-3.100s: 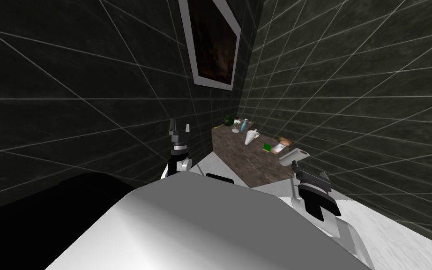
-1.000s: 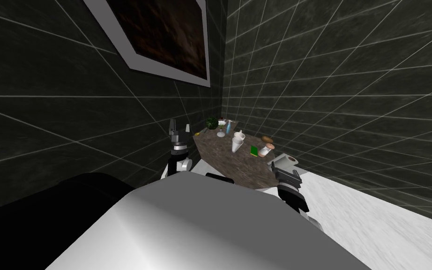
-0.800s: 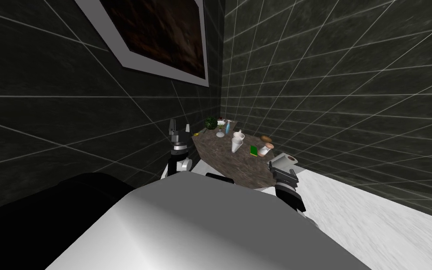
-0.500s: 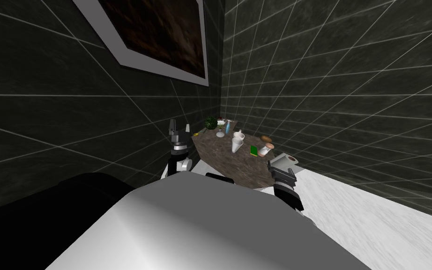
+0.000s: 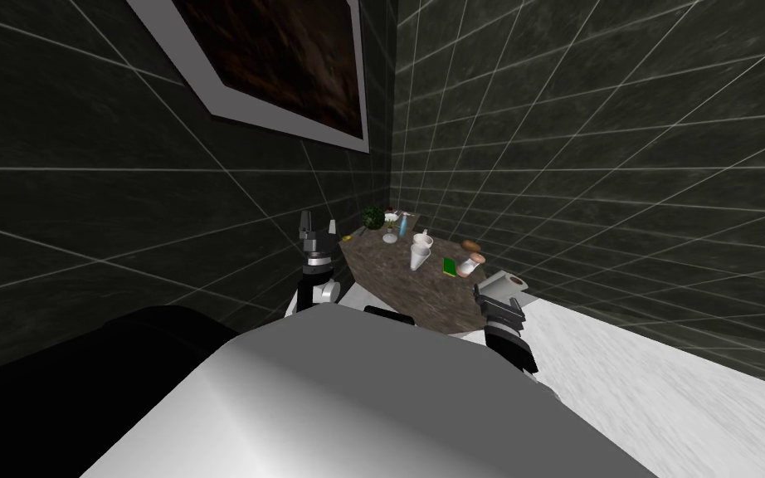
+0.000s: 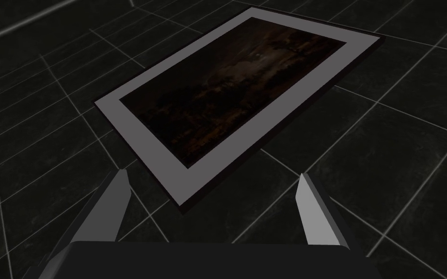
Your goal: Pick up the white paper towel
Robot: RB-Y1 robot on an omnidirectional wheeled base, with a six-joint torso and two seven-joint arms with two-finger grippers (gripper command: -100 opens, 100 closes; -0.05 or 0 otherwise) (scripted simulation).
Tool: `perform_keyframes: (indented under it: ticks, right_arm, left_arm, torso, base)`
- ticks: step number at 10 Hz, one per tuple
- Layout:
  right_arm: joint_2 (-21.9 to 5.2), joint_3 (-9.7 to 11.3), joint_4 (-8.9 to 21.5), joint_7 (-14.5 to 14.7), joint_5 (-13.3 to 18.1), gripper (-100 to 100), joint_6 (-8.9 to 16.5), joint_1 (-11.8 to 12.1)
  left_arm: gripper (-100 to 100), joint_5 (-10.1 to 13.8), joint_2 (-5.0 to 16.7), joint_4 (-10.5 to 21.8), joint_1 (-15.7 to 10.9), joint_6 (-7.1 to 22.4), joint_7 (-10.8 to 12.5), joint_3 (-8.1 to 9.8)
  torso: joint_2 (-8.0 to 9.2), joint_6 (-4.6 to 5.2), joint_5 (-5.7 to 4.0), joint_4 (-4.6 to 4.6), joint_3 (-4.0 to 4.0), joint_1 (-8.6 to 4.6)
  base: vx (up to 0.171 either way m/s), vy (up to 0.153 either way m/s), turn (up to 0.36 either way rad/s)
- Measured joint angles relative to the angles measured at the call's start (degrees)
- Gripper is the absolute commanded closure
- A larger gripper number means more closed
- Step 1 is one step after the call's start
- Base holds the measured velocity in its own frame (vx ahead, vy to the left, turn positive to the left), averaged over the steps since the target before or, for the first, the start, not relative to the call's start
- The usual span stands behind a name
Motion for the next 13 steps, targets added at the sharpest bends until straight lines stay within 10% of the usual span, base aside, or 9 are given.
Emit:
perform_keyframes:
  ticks: [2,3,7,9,13]
  right_arm:
    - [0.0,0.0,-0.9,0.0,-0.1,-100,0.5,0.4]
    - [0.0,0.0,-1.0,0.0,-0.1,100,0.6,0.4]
    - [0.0,0.0,-1.0,0.0,-0.1,100,0.6,0.4]
    - [0.0,0.0,-1.0,0.0,-0.1,-100,0.6,0.4]
    - [-6.1,-0.1,0.0,0.7,5.0,-100,1.2,0.7]
  left_arm:
    - [0,0.0,0.0,0.0,0.0,0.0,0.0,0.00]
    - [0,0.0,0.0,0.0,0.0,0.0,0.0,0.00]
    - [0,0.0,0.0,0.0,0.0,0.0,0.0,0.00]
    - [0,0.0,0.0,0.0,0.0,0.0,0.0,0.00]
    - [0,0.0,0.0,0.0,0.0,0.0,0.0,0.00]
  torso:
    - [0.04,0.01,-0.01,0.01,0.03,-0.04]
    - [0.02,0.00,-0.01,0.01,0.01,-0.02]
    - [0.01,0.00,-0.01,0.00,0.01,-0.01]
    - [0.01,0.00,-0.01,0.00,0.01,-0.01]
    - [0.60,0.00,-0.03,0.13,0.35,-0.12]
  base:
    - [-0.003,-0.004,0.013]
    - [0.000,0.000,0.000]
    - [0.000,0.000,0.000]
    - [-0.035,-0.003,0.004]
    - [-0.146,-0.028,0.072]
